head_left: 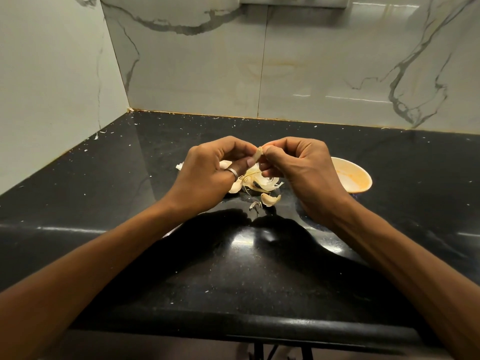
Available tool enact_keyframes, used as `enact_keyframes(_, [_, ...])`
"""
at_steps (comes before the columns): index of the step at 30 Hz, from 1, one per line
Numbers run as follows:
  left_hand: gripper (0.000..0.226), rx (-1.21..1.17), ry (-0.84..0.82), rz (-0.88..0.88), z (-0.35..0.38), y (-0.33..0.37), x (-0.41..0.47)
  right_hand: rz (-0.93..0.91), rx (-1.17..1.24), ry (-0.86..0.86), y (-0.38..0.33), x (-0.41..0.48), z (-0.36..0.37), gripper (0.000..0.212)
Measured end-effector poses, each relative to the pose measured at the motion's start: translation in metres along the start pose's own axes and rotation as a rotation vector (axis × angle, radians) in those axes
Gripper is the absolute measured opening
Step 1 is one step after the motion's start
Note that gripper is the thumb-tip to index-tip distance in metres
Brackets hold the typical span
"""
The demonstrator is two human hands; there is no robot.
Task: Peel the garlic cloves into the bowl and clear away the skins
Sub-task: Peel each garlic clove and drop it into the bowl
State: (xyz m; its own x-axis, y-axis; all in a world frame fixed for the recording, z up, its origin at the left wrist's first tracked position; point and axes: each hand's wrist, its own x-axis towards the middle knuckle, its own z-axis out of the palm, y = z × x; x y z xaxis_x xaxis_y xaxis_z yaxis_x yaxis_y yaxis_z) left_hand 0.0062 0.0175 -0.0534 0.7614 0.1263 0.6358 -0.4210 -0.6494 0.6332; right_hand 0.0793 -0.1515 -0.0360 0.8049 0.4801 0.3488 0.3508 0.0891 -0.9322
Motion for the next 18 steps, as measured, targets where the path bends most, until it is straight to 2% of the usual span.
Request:
enact_keyframes(5, [0.027, -0.021, 0.009, -0.003, 0.0012, 0.0038, -0.0003, 0.009, -0.02, 0.001, -0.0001, 0.001, 0.0008, 0.012])
enact_keyframes(13, [0.036, 0.162, -0.002, 0.198, -0.002, 0.0047, -0.0008, 0.007, -0.077, -0.042, -0.0008, 0.0005, 0.0009, 0.013])
enact_keyframes(18, [0.034, 0.134, 0.015, 0.161, -0.0021, 0.0032, -0.0009, 0.031, -0.083, -0.057, -0.0011, 0.0008, 0.0013, 0.013])
